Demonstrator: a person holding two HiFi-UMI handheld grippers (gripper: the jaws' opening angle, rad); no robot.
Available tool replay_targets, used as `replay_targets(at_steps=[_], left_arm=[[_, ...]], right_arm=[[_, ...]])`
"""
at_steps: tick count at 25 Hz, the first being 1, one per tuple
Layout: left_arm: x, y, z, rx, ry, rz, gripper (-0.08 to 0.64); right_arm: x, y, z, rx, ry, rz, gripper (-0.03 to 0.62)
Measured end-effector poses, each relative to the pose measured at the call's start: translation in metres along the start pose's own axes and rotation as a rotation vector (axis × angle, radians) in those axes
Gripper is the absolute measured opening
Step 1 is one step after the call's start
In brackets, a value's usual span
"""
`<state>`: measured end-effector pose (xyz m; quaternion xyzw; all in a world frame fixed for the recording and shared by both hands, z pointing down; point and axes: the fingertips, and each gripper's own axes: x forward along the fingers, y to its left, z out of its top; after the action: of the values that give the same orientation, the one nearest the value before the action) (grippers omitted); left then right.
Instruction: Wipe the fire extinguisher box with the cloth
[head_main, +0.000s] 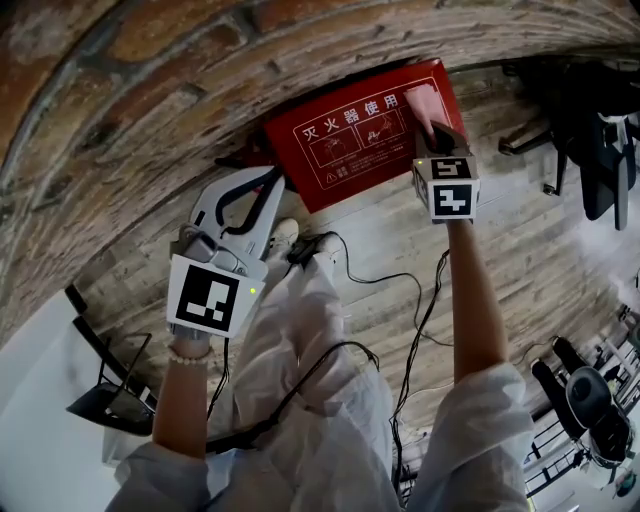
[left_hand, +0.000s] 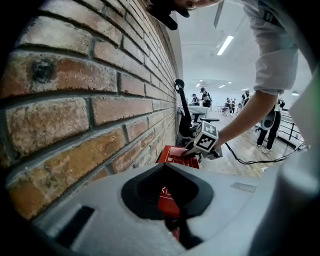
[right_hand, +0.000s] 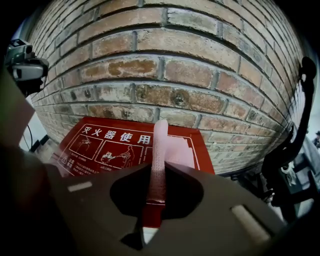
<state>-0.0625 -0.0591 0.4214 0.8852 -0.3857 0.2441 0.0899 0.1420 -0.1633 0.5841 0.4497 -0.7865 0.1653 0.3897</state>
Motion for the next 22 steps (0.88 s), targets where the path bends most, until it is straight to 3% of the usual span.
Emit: replay_targets(at_steps=[22], left_arm=[[-0.018, 0.007, -0.007, -0.015, -0.008, 0.014, -0.002]], right_arm=[[-0.008, 0.142, 0.010, -0.088, -0.041, 0.235, 0.020]])
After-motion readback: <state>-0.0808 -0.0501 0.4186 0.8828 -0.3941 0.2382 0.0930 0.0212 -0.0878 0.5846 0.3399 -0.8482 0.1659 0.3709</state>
